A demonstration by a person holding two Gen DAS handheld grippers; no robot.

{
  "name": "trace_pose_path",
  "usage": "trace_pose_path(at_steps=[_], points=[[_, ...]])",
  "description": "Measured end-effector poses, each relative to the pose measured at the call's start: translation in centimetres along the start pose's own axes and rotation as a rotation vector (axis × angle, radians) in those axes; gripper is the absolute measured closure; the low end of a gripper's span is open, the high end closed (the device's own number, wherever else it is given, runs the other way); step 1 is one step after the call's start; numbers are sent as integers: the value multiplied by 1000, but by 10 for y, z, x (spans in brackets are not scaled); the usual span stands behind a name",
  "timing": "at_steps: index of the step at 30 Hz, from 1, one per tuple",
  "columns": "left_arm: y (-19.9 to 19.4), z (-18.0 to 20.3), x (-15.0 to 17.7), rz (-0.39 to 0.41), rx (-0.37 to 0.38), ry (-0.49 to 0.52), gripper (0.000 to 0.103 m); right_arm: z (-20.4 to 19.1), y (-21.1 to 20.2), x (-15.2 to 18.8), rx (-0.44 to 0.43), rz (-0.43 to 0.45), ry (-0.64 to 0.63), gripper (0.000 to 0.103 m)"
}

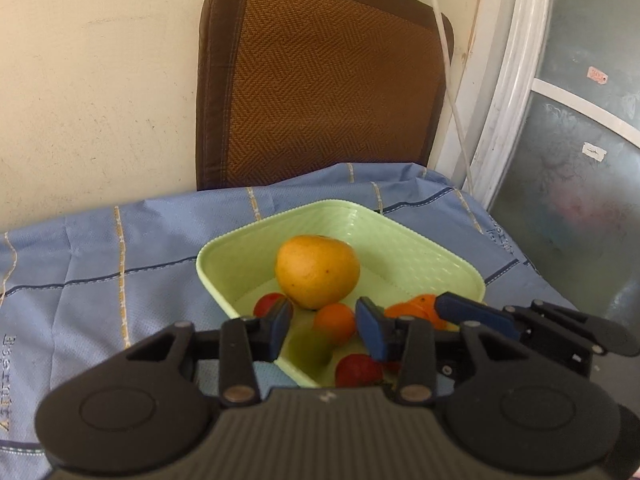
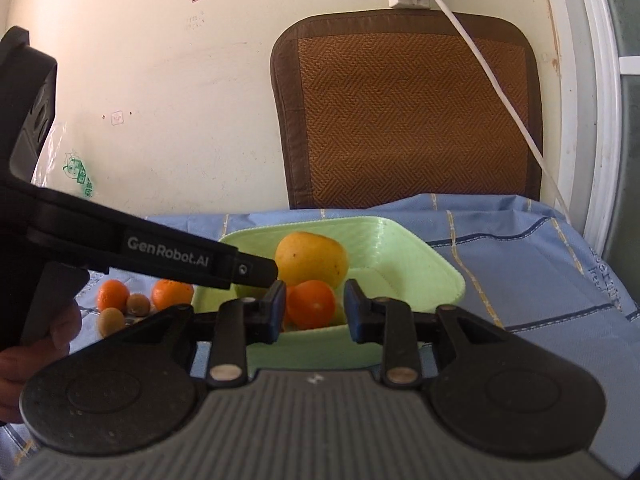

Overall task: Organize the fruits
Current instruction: 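Carry the tomato and tangerine into the green bowl and open both tools, then grasp a small brown kiwi with the left tool while the right grasps a tangerine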

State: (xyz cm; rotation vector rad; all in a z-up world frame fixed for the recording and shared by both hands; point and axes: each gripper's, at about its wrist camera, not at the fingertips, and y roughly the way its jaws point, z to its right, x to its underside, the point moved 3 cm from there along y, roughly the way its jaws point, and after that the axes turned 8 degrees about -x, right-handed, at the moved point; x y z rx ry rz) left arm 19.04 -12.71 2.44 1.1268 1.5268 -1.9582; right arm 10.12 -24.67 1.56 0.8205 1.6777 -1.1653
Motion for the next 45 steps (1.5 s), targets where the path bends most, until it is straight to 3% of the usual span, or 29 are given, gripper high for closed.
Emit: trace_pose_path(at_steps=[6,9,13,17,21,23,25,26,27,30,35,39,45], points=[[-55,-46,-1,107,-1,-121,66,6,-12,0,31,61,34,66],[-87,-85,9,148,-67,-182,66,1,-20,-3,26,107,39,66],[-108,-118,39,128,-155,-196,66,-21,-26,-9,-76,125,42,66],[-105,-114,64,84,-140,-154,66,-52,-13,-9,-185,55,25,66],[-82,-90,75,20,-155,-93,56,-65,3,-13,-206,20,31,66],[-70,-84,75,5,-171,-83,56,-70,9,-14,-218,9,32,66],[-57,-86,75,-23,-195,-102,60,-74,13,-15,-227,-4,25,66],[-54,-89,78,-33,-203,-116,69,-77,15,-15,-234,-12,20,66],[-56,-91,79,-21,-206,-125,74,-79,18,-15,-248,-25,14,66],[-68,-98,84,-10,-190,-145,74,-89,31,-16,-287,-68,-3,66],[-112,-118,108,28,-227,-153,74,-124,56,-13,-342,-123,-97,66],[-131,-139,128,22,-280,-195,74,-152,83,-7,-327,-167,-202,65],[-134,-149,130,28,-255,-251,74,-161,108,2,-240,-224,-310,64]])
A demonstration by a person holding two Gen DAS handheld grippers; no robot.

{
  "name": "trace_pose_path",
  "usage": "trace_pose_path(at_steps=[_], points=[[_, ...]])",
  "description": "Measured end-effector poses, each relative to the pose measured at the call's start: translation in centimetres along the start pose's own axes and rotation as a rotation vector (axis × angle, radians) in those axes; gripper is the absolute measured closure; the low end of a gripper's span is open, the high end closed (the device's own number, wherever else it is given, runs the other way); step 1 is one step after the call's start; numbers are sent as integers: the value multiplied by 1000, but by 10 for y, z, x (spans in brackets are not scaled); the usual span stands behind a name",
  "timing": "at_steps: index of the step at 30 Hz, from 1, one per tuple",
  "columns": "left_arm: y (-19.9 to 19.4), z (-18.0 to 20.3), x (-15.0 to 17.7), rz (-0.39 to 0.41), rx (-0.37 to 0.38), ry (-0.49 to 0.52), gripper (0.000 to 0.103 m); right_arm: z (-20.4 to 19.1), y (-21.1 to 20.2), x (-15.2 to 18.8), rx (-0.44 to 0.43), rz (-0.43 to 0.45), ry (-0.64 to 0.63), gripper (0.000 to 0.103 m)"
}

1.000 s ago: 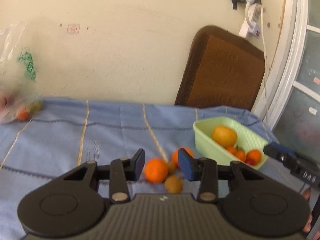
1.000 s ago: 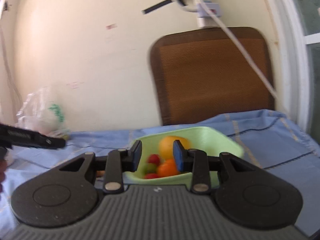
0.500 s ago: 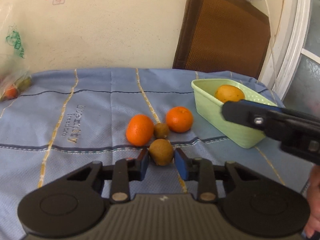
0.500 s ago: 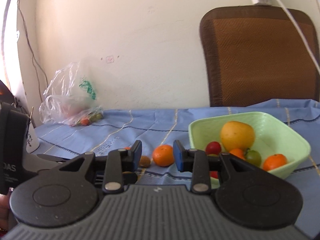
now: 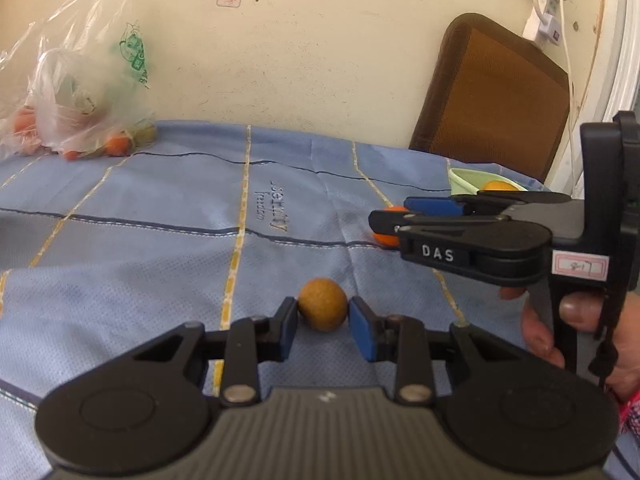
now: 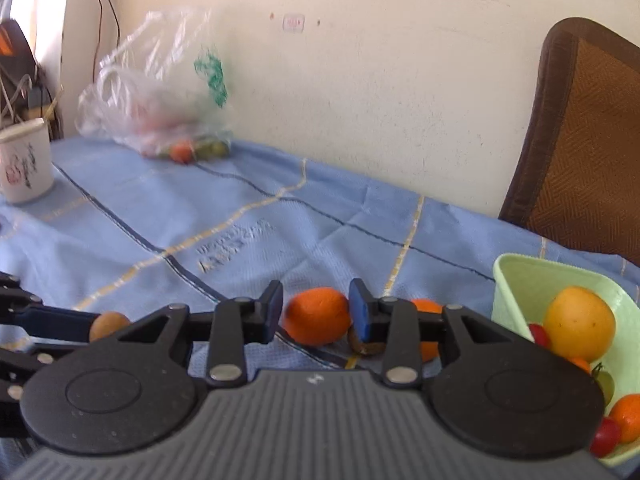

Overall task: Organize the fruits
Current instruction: 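Grasp a small brown kiwi with the left tool while the right grasps a tangerine, then carry the kiwi and tangerine over the green bowl and open both tools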

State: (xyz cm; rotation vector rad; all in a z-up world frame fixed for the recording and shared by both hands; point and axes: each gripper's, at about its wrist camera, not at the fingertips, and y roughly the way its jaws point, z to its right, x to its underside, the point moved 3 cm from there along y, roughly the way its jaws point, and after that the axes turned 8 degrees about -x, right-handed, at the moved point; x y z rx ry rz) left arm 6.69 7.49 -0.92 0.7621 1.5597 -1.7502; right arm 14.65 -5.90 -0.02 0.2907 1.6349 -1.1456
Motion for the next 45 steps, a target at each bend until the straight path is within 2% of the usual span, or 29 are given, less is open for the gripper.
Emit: trace_pose_path(at_steps=[5,12,15,23,27,31,36,41,43,45], points=[[1,2,1,3,11,7,74,-5,-23,13,0,-4,-51,67],[-5,13,5,22,45,53,74,-2,-93,45,16,65,45,67],[-9,33,11,2,113,79,74,7,-119,63,49,75,118,67],[-16,115,24,3,242,235,74,33,-170,105,163,94,299,67],[-12,140,30,-7,251,288,74,35,-177,110,155,96,312,65],[-9,148,34,-5,213,329,73,30,-179,114,162,98,280,65],[-12,148,30,15,193,336,64,32,-178,114,158,99,273,65],[-10,151,30,9,193,350,65,34,-172,115,157,74,274,60],[-8,151,32,4,200,356,74,36,-172,115,147,73,286,59],[-8,152,32,11,205,359,74,38,-170,115,142,66,293,61]])
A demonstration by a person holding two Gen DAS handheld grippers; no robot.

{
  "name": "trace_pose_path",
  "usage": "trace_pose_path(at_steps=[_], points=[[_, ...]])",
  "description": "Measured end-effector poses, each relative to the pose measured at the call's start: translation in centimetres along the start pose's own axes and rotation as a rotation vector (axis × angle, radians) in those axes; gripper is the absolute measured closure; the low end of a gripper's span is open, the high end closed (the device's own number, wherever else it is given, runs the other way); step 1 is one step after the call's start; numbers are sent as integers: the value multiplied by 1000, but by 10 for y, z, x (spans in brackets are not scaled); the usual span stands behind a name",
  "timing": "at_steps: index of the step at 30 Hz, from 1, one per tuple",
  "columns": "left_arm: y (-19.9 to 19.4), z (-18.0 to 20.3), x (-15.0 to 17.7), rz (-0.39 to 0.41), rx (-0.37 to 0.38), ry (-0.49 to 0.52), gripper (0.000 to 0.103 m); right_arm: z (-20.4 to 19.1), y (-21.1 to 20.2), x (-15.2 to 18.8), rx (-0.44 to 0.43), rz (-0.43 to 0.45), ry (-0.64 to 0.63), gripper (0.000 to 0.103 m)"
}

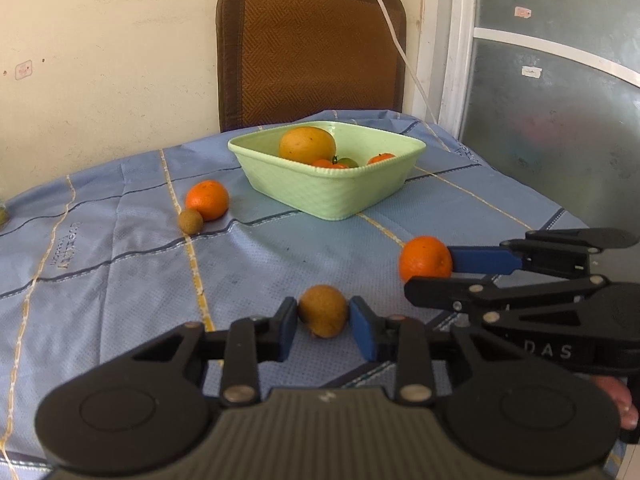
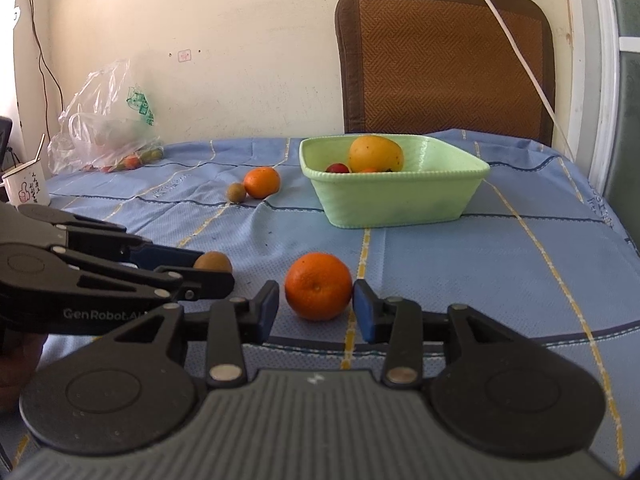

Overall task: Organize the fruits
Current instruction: 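Carry the kiwi and tangerine over the green bowl and open both tools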

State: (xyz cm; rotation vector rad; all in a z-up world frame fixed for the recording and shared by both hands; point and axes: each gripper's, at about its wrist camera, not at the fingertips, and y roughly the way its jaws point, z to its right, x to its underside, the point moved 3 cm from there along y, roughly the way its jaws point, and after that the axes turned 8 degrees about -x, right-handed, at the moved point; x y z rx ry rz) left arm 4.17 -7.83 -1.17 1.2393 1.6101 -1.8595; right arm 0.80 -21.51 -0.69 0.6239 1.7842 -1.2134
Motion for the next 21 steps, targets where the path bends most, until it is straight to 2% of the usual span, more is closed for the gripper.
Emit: trace_pose_path(at_steps=[1,3,8,9,10,13,15,16,18,21], points=[[0,0,-1,1,6,-2,74,1,0,0,-1,1,8,65],[-1,-1,-4,2,14,-12,74,5,-2,-2,-13,20,26,66],[4,-3,-39,36,46,-30,74,14,-10,-23,4,142,28,68],[6,-4,-49,47,50,-39,74,17,-11,-29,10,168,28,71],[11,-4,-61,58,61,-51,74,21,-11,-36,15,190,26,84],[28,-2,-92,85,79,-71,74,34,-1,-56,39,222,23,85],[44,-3,-106,63,80,-91,74,44,6,-62,48,213,36,84],[49,-4,-110,50,85,-109,74,49,7,-62,26,204,62,82],[51,-4,-112,51,109,-134,74,57,2,-55,-31,189,117,82],[46,-3,-105,71,117,-121,74,57,-3,-35,-66,124,126,80]])
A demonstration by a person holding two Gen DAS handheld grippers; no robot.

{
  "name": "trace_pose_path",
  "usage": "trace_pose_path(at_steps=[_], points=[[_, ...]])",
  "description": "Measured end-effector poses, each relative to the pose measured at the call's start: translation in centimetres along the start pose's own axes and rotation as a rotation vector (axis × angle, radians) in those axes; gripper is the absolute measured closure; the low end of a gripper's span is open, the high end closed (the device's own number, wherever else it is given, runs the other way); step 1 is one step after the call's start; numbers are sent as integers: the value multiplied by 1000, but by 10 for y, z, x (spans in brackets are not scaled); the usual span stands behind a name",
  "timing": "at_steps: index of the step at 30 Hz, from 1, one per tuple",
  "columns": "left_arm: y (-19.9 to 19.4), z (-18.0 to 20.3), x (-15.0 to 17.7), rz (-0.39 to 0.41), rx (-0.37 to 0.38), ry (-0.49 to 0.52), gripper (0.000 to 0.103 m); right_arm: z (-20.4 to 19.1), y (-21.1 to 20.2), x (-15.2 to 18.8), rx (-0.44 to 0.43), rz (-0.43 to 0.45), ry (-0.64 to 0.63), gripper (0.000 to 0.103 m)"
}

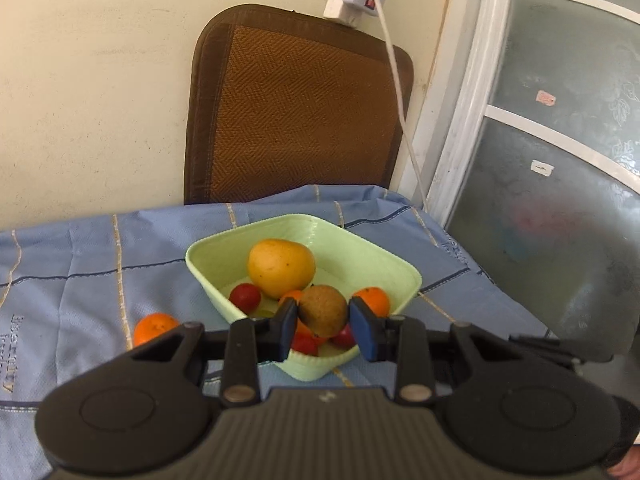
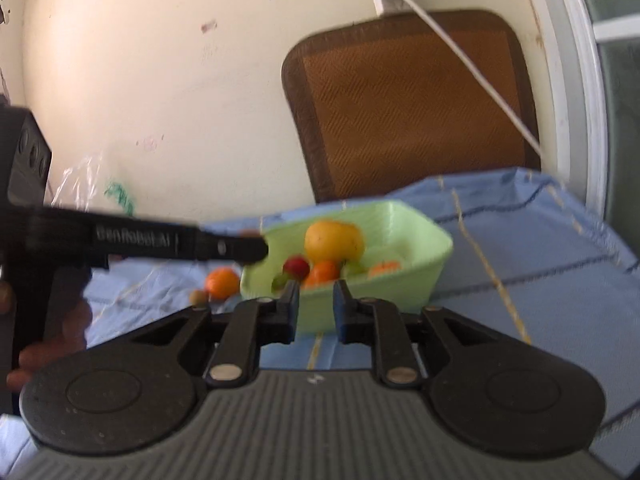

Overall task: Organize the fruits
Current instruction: 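Carry the kiwi and tangerine over the green bowl and open both tools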

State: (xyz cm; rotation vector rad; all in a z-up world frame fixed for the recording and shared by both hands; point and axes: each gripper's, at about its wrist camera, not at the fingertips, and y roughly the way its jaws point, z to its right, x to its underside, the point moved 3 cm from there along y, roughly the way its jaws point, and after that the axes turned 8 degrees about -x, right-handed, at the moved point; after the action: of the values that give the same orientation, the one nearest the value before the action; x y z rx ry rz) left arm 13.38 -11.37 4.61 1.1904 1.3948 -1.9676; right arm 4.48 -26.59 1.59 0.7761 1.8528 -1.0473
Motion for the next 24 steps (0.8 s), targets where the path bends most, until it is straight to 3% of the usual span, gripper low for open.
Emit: trace_pose_path(at_steps=[3,4,5,11,12,13,16,24], points=[[-3,0,6,-6,12,-4,74,-9,-5,16,-9,-50,-24,66],[-3,0,6,-8,15,-2,74,-12,-5,20,-4,-57,-37,48],[-3,1,5,-7,13,4,74,-16,-4,21,3,-65,-56,43],[-6,3,-1,11,4,13,74,-29,12,27,-45,-147,-107,45],[-7,2,-1,12,2,13,74,-32,15,30,-49,-171,-122,49],[-7,2,-1,14,0,16,74,-35,16,32,-50,-185,-140,62],[-5,2,-2,16,-8,25,74,-38,15,32,-35,-171,-168,64],[23,5,-20,26,-48,45,74,-10,11,-22,55,82,-119,64]])
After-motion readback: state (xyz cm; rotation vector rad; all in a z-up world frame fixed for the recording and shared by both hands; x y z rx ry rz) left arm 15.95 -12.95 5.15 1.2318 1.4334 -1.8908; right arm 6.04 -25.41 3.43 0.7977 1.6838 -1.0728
